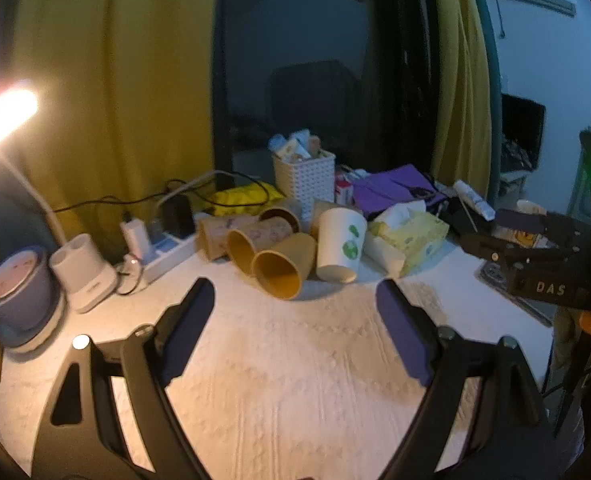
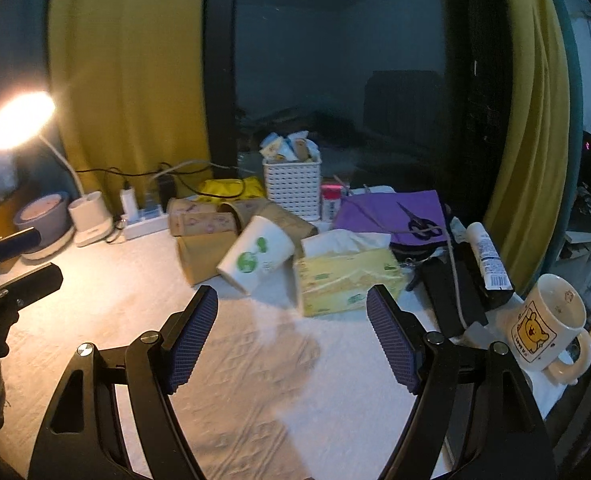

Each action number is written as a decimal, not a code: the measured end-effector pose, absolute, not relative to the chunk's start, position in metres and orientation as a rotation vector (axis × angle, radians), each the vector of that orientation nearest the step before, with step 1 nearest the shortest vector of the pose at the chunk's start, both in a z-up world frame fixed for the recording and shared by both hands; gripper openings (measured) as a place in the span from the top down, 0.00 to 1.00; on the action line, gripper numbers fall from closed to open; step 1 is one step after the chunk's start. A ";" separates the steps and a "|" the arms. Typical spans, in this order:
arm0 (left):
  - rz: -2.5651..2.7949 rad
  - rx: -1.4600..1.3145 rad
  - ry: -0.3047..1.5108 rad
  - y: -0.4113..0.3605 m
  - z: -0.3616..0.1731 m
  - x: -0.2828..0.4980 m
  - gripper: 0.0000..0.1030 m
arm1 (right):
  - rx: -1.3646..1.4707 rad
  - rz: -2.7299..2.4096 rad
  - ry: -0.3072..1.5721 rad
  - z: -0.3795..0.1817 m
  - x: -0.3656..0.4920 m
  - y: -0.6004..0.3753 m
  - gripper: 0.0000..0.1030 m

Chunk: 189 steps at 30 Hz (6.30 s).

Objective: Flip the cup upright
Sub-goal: 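Move the left tool toward the white green-print cup lying on its side, then close the left gripper on the white cup's body, then lift the white cup with the left gripper and rotate it rim-up, then grasp the white cup with the right gripper while the left gripper releases it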

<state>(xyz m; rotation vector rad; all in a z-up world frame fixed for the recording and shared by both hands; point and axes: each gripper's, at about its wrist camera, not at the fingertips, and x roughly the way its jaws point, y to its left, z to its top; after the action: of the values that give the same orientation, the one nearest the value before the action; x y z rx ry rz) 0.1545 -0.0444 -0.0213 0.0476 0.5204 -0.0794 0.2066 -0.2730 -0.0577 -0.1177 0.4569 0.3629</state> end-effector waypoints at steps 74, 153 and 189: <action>-0.277 0.083 0.606 -0.056 -0.048 0.166 0.42 | -0.052 0.431 0.542 -0.064 0.199 -0.240 0.22; 0.010 -0.318 0.594 0.104 -0.102 -0.029 0.41 | -0.447 1.015 1.167 -0.126 0.156 -0.023 0.21; -0.019 -0.318 0.665 0.059 -0.095 0.034 0.41 | -0.293 0.801 0.519 -0.119 0.129 -0.118 0.36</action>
<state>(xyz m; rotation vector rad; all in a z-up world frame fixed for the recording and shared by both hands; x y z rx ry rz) 0.0338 0.0591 -0.0947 -0.3175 0.6649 -0.0187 0.1289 -0.1183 -0.1191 -0.2926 0.5186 0.8009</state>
